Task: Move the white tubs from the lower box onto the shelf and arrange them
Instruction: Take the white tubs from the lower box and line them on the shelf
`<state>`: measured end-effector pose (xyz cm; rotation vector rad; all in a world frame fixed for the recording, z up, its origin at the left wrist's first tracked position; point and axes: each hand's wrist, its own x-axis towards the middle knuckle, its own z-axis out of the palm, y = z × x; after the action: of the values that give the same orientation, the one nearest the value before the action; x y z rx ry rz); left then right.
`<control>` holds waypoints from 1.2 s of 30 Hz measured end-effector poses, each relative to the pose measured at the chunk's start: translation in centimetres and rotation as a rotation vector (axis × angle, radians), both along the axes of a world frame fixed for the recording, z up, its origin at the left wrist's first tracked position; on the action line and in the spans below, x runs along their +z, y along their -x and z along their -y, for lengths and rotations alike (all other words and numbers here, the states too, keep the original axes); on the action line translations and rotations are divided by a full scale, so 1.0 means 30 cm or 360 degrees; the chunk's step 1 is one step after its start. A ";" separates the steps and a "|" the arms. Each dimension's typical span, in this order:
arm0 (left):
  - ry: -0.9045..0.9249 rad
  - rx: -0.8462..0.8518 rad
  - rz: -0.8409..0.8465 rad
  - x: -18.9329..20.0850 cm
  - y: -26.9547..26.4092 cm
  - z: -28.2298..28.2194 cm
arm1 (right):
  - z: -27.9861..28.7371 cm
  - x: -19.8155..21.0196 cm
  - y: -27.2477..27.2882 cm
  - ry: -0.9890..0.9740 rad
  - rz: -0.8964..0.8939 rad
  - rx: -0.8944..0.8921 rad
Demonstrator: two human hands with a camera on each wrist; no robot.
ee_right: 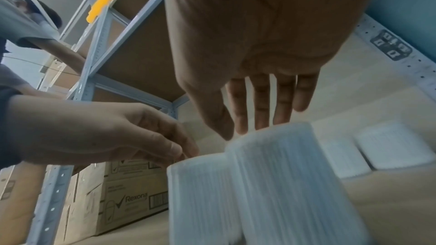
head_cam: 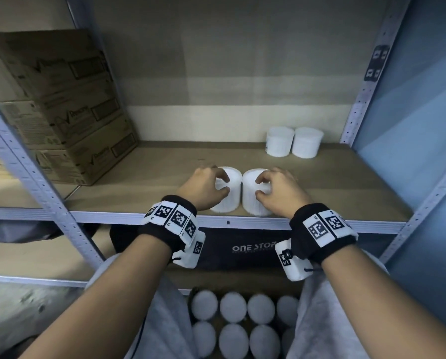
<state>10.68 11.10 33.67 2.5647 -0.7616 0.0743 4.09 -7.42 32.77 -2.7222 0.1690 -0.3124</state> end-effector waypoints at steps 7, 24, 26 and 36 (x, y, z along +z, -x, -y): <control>0.0056 0.0082 0.0077 -0.047 0.003 0.025 | -0.001 -0.036 -0.006 0.0065 0.0101 0.0032; 0.0078 0.0177 0.0039 -0.034 -0.296 0.155 | 0.107 -0.015 -0.320 0.0041 0.0118 -0.0028; 0.0077 0.0169 0.0008 -0.031 -0.341 0.172 | 0.125 -0.011 -0.370 0.0040 0.0083 -0.0039; 0.0133 0.0168 0.0017 -0.032 -0.553 0.226 | 0.182 -0.005 -0.603 -0.0075 0.0037 -0.0055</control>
<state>27.28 4.31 32.71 2.5254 -0.6140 0.1505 22.19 -12.86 32.62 -2.6704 0.2141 -0.3454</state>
